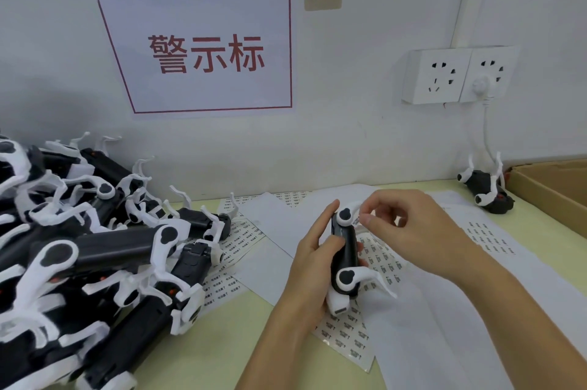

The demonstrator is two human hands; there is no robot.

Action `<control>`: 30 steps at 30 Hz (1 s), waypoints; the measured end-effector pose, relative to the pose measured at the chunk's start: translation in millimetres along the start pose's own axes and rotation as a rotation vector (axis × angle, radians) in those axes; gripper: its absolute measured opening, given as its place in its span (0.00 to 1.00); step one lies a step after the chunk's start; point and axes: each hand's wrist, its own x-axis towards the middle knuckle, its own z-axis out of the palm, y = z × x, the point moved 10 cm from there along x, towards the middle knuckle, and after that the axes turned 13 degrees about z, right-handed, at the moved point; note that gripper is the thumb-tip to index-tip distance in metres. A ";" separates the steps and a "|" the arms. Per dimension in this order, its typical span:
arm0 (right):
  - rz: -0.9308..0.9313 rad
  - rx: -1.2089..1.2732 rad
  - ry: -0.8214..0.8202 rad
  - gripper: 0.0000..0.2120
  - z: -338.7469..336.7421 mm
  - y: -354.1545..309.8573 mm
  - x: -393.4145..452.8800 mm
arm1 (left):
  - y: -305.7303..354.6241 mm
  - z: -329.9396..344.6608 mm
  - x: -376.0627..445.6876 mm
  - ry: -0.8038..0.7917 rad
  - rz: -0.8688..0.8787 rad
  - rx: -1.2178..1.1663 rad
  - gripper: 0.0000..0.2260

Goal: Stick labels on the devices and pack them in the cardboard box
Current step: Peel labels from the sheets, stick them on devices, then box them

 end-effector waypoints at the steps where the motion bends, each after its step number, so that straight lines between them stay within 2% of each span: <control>1: -0.004 -0.032 0.025 0.10 -1.8 1.7 0.3 | 0.4 -0.1 -0.7 -0.003 0.000 0.021 0.22; 3: -0.001 -0.069 0.071 0.09 -6.3 4.7 0.7 | 0.5 -0.5 -2.5 -0.005 -0.001 0.067 0.20; 6: 0.016 -0.114 0.038 0.10 -0.5 8.4 -0.2 | -0.9 -0.5 -3.8 -0.001 -0.003 0.089 0.18; 10: 0.022 -0.134 -0.017 0.12 7.5 9.8 -0.2 | -1.0 -1.6 -3.0 0.001 -0.003 0.075 0.20; 20: -0.007 -0.159 0.009 0.10 8.3 4.7 -0.1 | -3.0 3.1 -0.8 -0.019 -0.006 -0.032 0.21; 30: -0.050 -0.193 0.037 0.12 10.6 -2.0 -3.1 | -1.6 4.0 -3.2 -0.027 -0.016 -0.018 0.23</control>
